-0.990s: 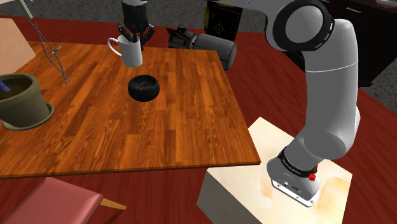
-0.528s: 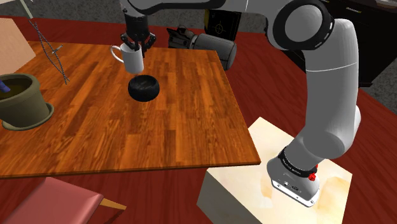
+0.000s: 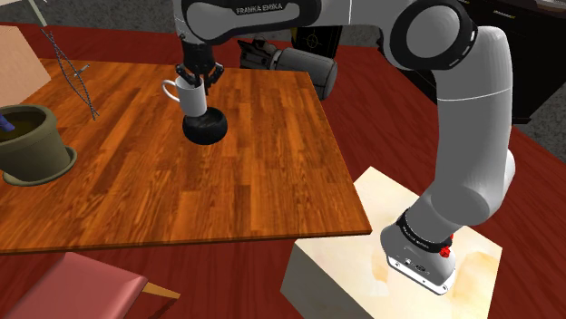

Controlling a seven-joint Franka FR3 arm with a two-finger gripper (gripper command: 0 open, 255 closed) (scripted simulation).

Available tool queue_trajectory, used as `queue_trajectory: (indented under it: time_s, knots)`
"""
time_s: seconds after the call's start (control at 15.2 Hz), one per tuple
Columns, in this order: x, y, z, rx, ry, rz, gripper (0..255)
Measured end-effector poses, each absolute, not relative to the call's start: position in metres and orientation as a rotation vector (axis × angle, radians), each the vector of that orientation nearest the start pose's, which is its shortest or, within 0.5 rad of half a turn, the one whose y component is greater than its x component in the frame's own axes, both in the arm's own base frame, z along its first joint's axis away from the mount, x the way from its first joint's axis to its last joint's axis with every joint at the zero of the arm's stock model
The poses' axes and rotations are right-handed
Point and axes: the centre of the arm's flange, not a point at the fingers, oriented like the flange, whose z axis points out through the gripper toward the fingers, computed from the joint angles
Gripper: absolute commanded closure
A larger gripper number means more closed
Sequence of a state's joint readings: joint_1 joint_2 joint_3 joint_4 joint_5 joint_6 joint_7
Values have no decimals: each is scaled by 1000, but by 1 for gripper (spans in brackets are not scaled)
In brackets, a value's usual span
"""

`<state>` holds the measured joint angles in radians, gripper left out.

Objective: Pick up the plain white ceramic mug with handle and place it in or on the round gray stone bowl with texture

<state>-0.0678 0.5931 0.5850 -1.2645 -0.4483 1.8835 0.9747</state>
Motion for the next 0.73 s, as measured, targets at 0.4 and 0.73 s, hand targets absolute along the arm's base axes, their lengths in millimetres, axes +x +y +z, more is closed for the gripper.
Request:
queue_trajectory:
  time_s: [0.4,0.73]
  knots:
    - [685,233,449,-3066,692,-268,255]
    - [685,233,448,-3066,692,-268,0]
